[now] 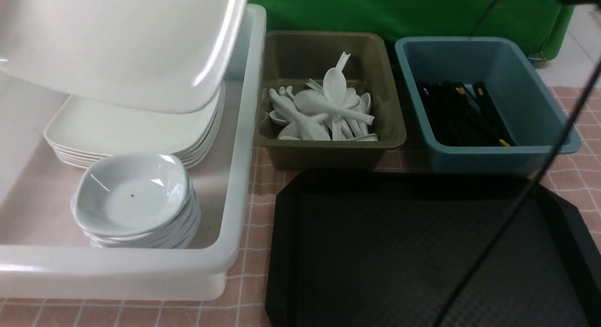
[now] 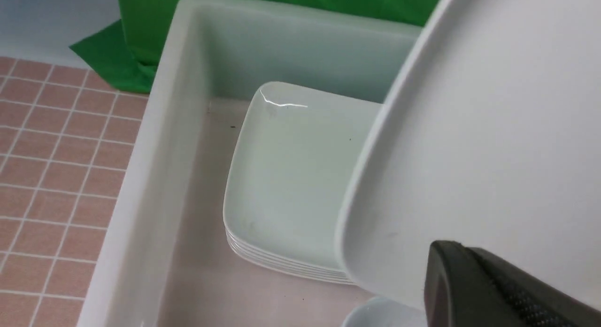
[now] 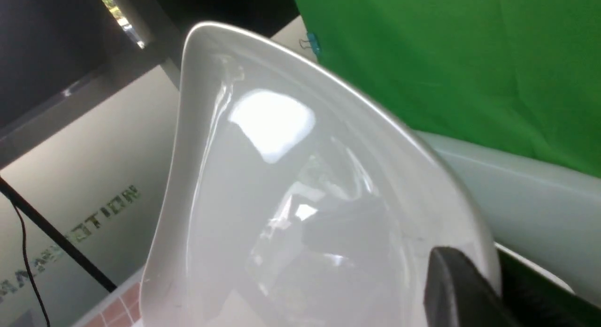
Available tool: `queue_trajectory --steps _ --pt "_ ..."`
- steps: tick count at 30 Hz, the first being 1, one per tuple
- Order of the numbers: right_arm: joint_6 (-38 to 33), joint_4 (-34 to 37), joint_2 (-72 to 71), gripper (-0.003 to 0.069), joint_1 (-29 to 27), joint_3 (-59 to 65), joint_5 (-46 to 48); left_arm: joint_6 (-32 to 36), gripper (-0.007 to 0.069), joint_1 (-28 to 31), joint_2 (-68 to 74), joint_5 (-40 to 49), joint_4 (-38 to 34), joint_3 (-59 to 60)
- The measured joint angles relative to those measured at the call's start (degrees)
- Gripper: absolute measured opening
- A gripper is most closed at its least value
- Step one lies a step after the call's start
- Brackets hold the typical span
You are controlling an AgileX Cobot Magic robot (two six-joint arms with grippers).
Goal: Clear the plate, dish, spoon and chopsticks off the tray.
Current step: Use the right arm to put the plate into the large storage box on the left
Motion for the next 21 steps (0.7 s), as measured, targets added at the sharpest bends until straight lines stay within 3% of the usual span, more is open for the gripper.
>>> queue_trajectory --steps 5,11,21 --pt "0.0 -4.7 5.6 0.0071 5.1 -1.4 -12.5 0.0 0.0000 0.0 -2.1 1.6 -0.3 0.0" --pt "-2.0 -8.9 11.4 0.0071 7.1 -1.4 -23.4 0.0 0.0000 0.0 -3.6 2.6 -0.4 0.1" --pt "-4.3 -9.2 15.2 0.0071 6.9 -1.4 -26.8 0.9 0.0000 0.0 -4.2 1.4 -3.0 4.1"
